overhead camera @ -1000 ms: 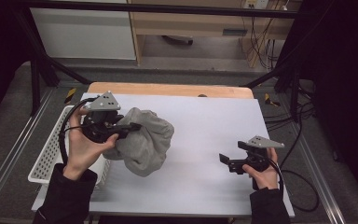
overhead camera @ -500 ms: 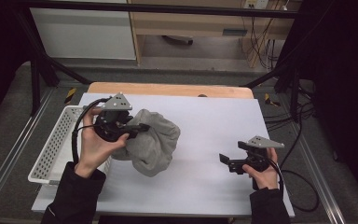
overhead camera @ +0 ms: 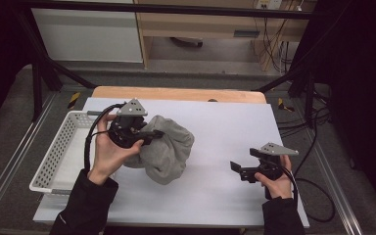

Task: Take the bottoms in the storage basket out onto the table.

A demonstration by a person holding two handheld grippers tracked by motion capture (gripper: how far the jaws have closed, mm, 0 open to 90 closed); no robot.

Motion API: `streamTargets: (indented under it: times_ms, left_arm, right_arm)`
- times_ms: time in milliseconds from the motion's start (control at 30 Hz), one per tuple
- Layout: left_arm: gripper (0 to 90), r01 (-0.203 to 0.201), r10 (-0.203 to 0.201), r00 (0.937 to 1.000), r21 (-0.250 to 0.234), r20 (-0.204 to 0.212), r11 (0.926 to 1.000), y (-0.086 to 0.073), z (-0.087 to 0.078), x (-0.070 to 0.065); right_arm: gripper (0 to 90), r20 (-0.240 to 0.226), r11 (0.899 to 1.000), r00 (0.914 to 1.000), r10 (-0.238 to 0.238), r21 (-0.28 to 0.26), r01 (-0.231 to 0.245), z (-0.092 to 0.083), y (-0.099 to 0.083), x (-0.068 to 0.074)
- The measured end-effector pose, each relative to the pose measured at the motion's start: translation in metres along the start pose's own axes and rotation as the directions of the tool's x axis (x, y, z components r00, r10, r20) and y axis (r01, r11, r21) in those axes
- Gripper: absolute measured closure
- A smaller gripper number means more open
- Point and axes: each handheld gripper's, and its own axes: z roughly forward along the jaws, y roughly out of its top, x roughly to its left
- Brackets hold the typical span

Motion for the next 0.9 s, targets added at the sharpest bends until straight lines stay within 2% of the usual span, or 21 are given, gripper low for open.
streamTargets:
  times_ms: [900]
  left_arm:
    - [72.1, 0.007, -0.007, 0.9999, 0.031, 0.014, 0.9995, -0.008, 0.033, -0.005]
  right_arm:
    - [4.2, 0.0, 1.0, 1.0, 0.0, 0.0, 0.0, 0.0, 0.0, 0.0]
